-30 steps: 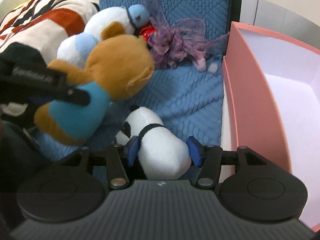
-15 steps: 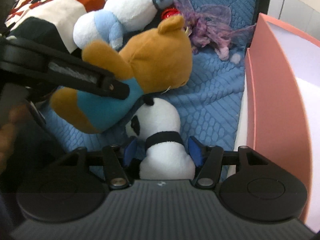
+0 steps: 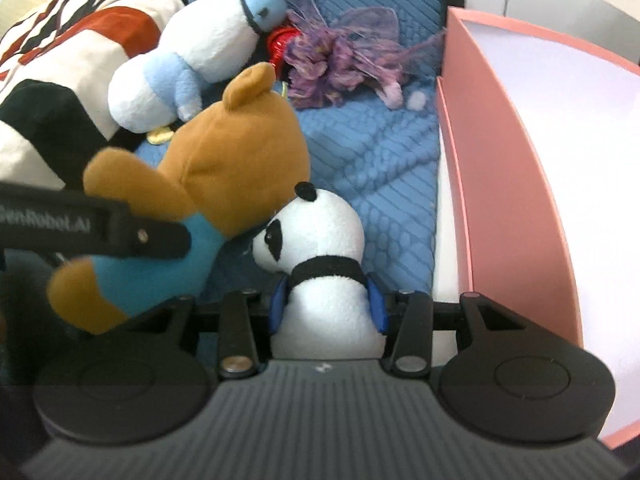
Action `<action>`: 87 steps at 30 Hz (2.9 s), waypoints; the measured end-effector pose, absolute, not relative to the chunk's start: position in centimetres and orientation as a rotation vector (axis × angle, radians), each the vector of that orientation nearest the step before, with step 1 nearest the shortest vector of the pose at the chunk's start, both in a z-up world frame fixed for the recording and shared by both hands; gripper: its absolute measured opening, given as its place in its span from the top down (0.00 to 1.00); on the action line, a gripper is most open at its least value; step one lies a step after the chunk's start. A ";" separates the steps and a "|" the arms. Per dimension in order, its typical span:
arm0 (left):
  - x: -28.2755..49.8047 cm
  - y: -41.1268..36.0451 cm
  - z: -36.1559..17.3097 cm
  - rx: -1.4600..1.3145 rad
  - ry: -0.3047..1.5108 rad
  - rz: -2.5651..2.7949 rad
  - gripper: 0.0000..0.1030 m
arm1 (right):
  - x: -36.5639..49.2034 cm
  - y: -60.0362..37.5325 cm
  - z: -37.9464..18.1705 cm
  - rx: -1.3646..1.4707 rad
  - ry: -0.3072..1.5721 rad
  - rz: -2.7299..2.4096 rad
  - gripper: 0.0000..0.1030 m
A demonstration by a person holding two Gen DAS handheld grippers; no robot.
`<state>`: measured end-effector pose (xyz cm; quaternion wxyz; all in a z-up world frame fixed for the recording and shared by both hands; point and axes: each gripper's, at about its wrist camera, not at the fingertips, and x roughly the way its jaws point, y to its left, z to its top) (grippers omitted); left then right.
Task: Organize objects
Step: 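Lift the bear and panda and carry both toward the pink box, then lower the bear and panda into the pink box and open both tools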
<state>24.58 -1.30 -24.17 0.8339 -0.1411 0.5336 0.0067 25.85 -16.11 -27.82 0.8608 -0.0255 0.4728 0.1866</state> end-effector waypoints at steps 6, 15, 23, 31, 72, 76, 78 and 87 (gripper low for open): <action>26.0 -2.6 -25.6 -0.254 1.164 -0.029 0.30 | 25.3 -16.7 -28.3 -0.044 1.001 0.395 0.56; 26.2 -2.0 -26.2 -0.311 1.163 -0.003 0.46 | 25.5 -16.8 -28.6 -0.039 1.015 0.400 0.57; 24.2 -0.5 -23.4 -0.433 1.110 0.071 0.49 | 24.3 -17.8 -26.1 0.010 0.994 0.416 0.57; 21.0 -0.2 -21.4 -0.540 1.055 0.131 0.50 | 23.2 -19.7 -22.8 0.093 0.942 0.425 0.57; 24.5 -12.3 -3.6 -0.540 0.763 -0.003 0.50 | 26.2 -31.1 -6.9 0.196 0.761 0.376 0.56; 25.4 -14.3 -3.2 -0.519 0.746 -0.026 0.50 | 26.5 -33.4 -6.7 0.213 0.740 0.346 0.56; 25.8 -15.2 -3.3 -0.513 0.742 -0.030 0.50 | 26.7 -34.6 -6.7 0.219 0.733 0.328 0.56; 28.6 -19.1 -5.1 -0.498 0.783 -0.063 0.50 | 28.1 -39.7 -9.4 0.248 0.770 0.240 0.56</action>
